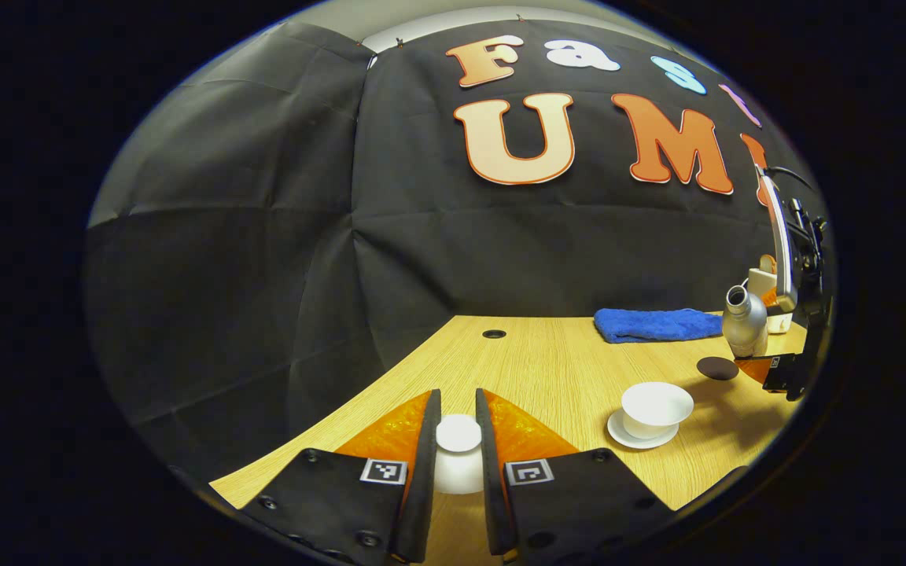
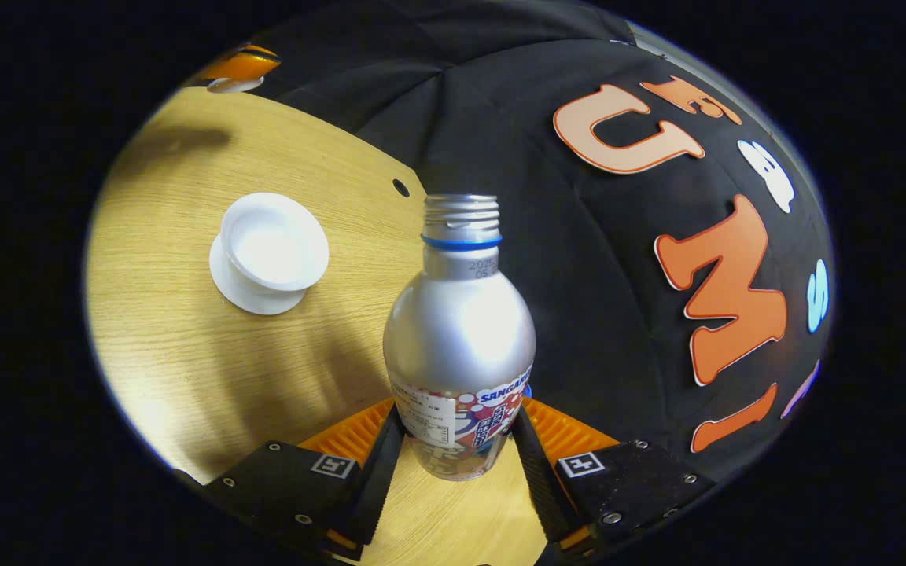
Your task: Open the teacup lid with one hand, grasp the water bottle and pour water into the teacup with the other hand; after pouring, place the water bottle on the coaster and then close the teacup lid.
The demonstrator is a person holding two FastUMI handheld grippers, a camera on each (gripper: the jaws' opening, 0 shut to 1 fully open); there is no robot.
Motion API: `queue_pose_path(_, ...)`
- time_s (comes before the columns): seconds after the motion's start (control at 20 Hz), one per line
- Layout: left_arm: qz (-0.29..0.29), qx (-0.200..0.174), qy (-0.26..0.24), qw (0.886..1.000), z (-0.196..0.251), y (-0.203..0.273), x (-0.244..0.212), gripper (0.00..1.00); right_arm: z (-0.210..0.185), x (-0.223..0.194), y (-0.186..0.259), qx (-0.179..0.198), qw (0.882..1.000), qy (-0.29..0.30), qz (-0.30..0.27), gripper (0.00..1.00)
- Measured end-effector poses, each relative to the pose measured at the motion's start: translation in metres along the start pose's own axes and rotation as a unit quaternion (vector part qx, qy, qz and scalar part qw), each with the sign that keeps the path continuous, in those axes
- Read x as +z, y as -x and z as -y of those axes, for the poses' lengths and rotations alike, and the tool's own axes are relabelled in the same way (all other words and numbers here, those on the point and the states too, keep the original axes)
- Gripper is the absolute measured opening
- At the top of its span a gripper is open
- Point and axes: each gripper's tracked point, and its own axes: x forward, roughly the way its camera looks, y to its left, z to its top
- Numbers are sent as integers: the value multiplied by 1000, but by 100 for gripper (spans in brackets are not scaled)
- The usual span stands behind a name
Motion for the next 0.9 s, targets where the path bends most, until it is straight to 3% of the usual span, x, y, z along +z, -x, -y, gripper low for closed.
queue_pose_path(0.35, -3, 7, 5, 1000, -14, 2, -6, 32, 20, 4, -5, -23, 997, 78, 13, 78)
queue_pose_path(0.4, -1, 9, 6, 1000, -15, 2, -5, 31, 22, 4, -5, -25, 996, 85, 15, 82)
queue_pose_path(0.45, -1, 8, 6, 1000, -17, 1, -4, 32, 24, 4, -6, -27, 995, 94, 17, 75)
queue_pose_path(0.9, 1, 13, 12, 1000, -27, 2, -5, 32, 38, 9, -11, -42, 985, 165, 22, 78)
